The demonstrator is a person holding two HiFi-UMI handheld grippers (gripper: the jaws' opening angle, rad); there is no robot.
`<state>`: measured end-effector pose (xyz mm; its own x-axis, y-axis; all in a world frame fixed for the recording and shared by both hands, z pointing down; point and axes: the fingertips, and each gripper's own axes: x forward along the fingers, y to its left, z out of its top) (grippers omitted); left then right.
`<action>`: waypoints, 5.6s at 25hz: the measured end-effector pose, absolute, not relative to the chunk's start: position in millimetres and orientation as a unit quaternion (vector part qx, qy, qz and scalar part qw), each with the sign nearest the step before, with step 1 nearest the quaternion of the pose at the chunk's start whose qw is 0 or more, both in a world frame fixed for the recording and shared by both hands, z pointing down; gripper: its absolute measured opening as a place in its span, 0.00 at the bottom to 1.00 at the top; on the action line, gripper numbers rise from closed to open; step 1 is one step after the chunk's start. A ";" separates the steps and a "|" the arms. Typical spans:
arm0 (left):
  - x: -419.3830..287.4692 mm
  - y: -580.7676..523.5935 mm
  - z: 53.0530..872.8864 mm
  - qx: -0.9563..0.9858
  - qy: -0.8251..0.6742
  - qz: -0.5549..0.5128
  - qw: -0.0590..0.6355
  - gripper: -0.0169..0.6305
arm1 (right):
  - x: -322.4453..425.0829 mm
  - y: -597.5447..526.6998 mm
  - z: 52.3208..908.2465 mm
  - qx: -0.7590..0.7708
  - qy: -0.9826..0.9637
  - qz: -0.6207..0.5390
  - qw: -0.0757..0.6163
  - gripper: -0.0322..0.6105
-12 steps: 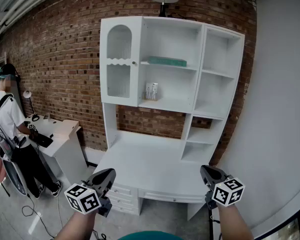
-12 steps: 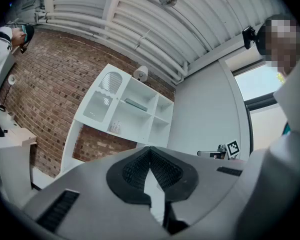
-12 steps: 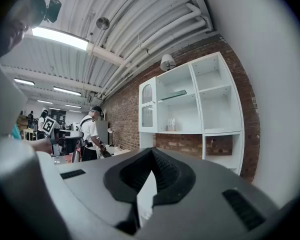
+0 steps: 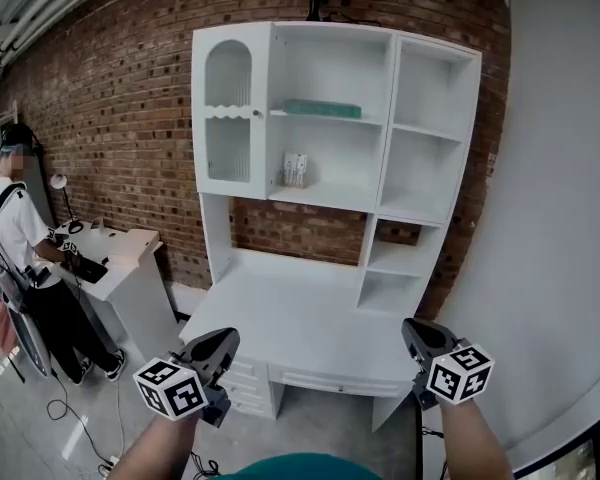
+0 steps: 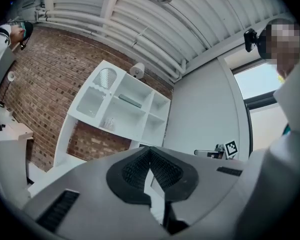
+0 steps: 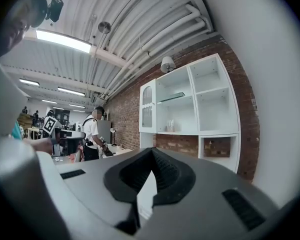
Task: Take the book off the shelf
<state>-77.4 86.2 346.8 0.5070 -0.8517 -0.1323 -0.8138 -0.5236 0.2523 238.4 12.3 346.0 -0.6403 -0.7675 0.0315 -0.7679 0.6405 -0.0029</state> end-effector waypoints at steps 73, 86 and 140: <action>-6.8 -448.6 18.1 0.712 -0.417 0.297 -0.480 0.50 | 129.6 -403.3 135.7 0.411 -0.904 -0.121 -0.015 0.12; 22.3 -513.7 26.7 0.653 -0.383 0.446 -0.477 0.55 | 153.6 -403.5 152.4 0.428 -0.897 -0.111 -0.011 0.12; -92.0 -302.9 342.6 0.820 -0.362 0.318 -0.308 0.27 | 118.4 -382.2 312.6 0.330 -0.944 -0.012 0.023 0.12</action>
<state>-92.0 -302.9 342.6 0.5351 -0.7902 0.2988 -0.3980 -0.5478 -0.7359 118.4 -382.2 312.6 -0.7810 -0.6235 0.0353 -0.6224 0.7818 0.0382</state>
